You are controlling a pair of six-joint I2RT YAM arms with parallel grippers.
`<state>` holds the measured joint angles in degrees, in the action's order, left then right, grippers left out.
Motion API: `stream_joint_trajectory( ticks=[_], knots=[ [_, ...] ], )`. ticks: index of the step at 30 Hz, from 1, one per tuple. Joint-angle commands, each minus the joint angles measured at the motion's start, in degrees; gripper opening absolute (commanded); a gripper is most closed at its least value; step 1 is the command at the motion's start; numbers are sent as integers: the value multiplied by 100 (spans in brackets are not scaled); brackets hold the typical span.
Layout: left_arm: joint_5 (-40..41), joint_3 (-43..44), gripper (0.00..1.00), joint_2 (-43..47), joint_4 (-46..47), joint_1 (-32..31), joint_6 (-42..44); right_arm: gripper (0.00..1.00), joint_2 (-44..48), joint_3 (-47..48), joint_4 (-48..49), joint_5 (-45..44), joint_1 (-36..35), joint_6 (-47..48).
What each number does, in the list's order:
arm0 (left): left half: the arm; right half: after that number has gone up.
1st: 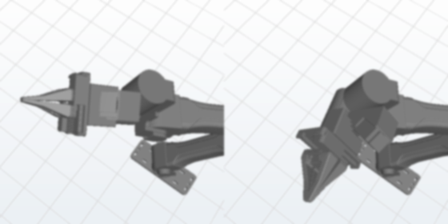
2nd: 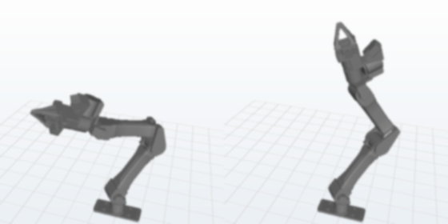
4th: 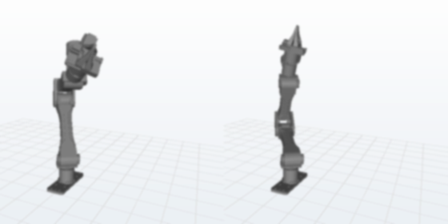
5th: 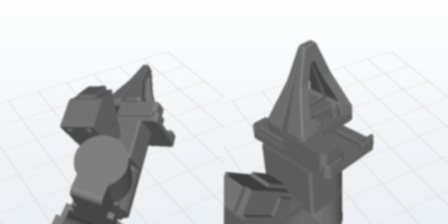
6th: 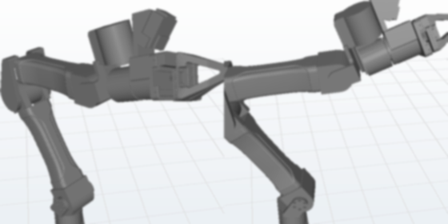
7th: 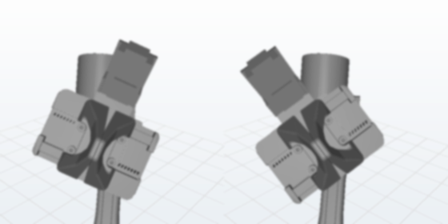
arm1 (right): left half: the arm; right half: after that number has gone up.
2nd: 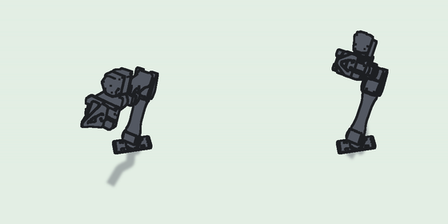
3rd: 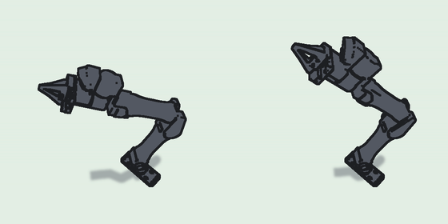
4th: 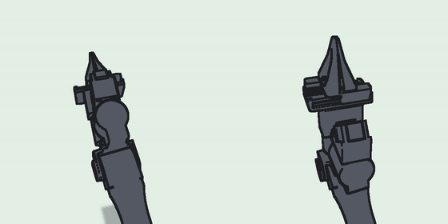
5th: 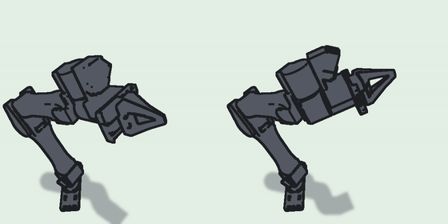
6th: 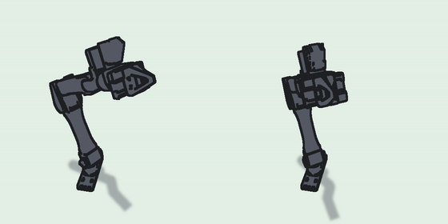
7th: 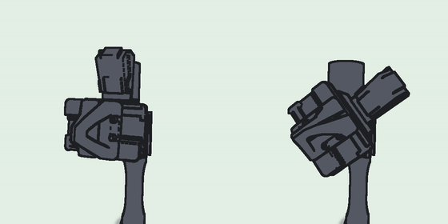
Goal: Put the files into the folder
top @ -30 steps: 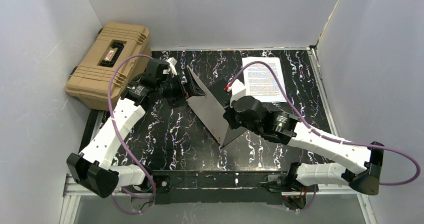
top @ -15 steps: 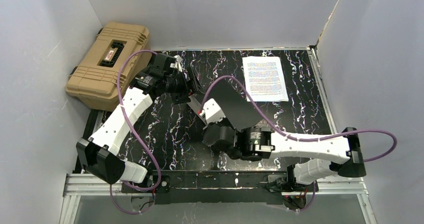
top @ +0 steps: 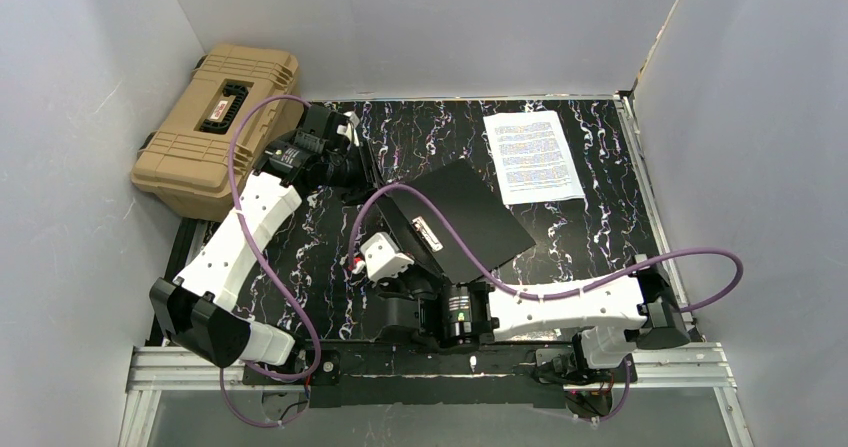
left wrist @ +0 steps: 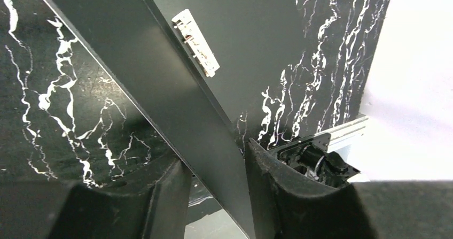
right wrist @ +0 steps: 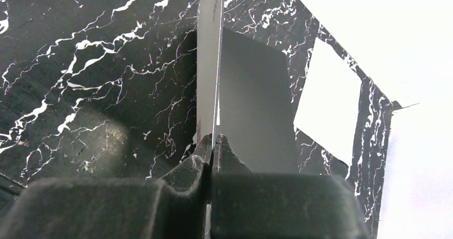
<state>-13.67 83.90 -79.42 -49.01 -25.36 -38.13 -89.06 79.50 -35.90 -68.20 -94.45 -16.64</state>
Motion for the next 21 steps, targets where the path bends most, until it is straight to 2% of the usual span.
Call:
stream_joint_trajectory(
  ticks=[1,5,11,13,17,21],
  knots=[
    [118,-32,35,162,-181,14,218,1,-134,472,475,-769,-121,321],
    [247,-146,25,179,-217,22,332,1,-270,553,798,-727,-128,570],
    [377,-347,0,231,-190,98,547,1,-330,596,1122,-521,-131,773],
    [366,-454,0,265,-131,112,613,3,-256,534,1227,-431,-134,806],
    [322,-682,0,371,56,134,675,18,-29,367,1447,-195,-128,900],
    [341,-766,0,374,107,145,754,42,321,191,1592,135,-129,936]
  ],
)
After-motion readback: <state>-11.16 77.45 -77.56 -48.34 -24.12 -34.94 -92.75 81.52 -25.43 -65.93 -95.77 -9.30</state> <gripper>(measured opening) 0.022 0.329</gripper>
